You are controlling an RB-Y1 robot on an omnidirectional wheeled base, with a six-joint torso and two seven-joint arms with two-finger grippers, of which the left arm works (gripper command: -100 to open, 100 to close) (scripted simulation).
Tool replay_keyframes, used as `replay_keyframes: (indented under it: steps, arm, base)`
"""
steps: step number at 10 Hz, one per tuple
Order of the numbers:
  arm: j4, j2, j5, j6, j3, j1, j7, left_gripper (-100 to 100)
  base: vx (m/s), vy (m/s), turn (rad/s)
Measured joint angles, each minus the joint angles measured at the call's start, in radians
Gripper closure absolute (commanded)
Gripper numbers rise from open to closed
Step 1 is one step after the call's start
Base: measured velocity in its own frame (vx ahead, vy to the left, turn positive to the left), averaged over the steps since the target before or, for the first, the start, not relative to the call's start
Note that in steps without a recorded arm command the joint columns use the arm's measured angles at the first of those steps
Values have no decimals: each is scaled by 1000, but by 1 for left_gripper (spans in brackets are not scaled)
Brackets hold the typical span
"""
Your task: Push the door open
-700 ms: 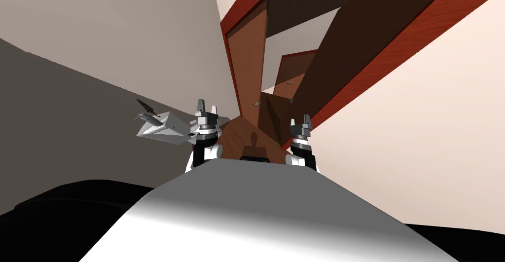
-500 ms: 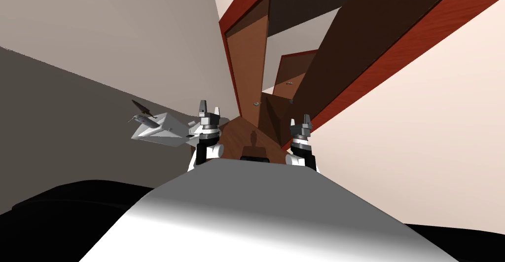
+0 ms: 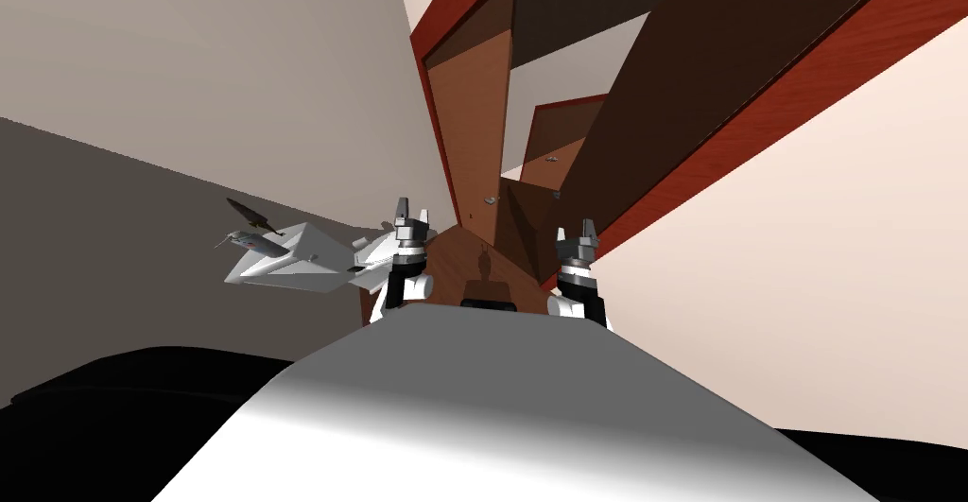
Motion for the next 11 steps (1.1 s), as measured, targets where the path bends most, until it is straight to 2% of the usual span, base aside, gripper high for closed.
replay_keyframes:
  steps: [4,5,11]
  arm:
    - [88,8,-2,-30,-16,-25,1,-100]
    - [113,9,-3,-31,-19,-42,1,-100]
    - [267,24,-2,-70,-39,-97,8,-100]
  base:
    - [87,31,-50]
    - [103,43,-68]
    - [90,43,-63]
